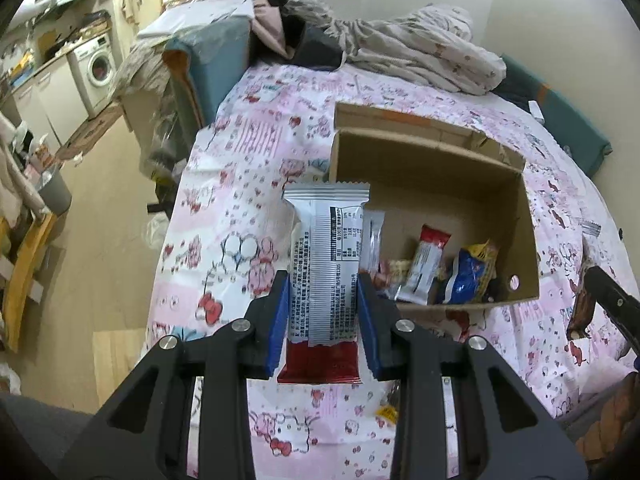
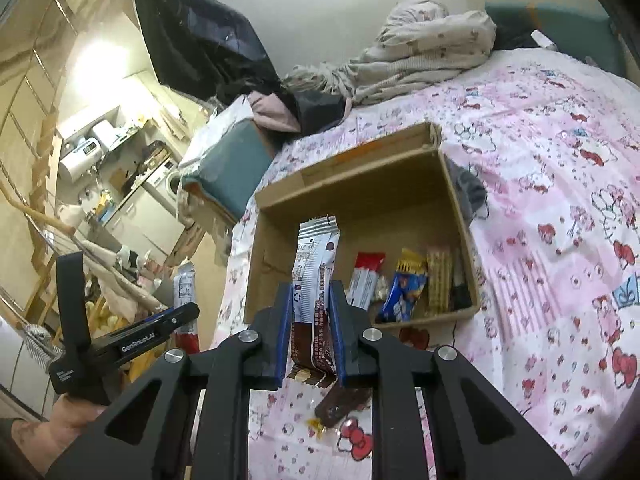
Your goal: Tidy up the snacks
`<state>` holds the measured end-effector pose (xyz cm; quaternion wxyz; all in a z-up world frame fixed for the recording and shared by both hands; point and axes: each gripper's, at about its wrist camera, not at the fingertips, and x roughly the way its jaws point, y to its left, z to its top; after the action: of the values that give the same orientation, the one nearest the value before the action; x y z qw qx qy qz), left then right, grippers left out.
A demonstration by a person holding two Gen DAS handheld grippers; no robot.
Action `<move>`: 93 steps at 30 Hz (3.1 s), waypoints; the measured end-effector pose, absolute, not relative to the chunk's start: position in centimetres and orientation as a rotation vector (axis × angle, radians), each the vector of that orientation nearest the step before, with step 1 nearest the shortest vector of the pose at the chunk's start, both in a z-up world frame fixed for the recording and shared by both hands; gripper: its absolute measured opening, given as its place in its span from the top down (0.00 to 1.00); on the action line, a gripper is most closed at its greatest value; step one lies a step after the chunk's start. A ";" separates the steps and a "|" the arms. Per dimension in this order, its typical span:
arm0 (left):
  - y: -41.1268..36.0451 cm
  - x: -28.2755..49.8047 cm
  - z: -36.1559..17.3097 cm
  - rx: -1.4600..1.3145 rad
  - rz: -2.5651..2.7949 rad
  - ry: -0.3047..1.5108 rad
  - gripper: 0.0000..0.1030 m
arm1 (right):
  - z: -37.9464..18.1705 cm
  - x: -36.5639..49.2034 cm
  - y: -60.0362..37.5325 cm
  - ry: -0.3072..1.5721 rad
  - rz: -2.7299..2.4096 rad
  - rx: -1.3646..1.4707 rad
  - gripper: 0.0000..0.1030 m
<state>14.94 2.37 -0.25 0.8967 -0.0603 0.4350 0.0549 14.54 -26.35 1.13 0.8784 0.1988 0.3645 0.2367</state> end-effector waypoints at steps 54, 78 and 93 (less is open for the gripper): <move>-0.9 25.2 -6.1 -0.114 0.000 1.014 0.72 | -6.9 25.0 -24.5 0.998 0.446 0.463 0.81; -0.7 24.7 -4.4 -0.118 0.016 0.949 0.12 | -5.4 24.7 -25.6 0.904 0.412 0.496 0.14; -0.7 22.1 -3.0 -0.090 0.005 0.927 0.12 | -4.3 22.2 -27.0 0.918 0.389 0.529 0.14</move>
<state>22.13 -0.73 -3.02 0.8935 -0.0432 0.4470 0.0023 22.24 -27.02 -4.29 0.8449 0.2508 0.4351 0.1842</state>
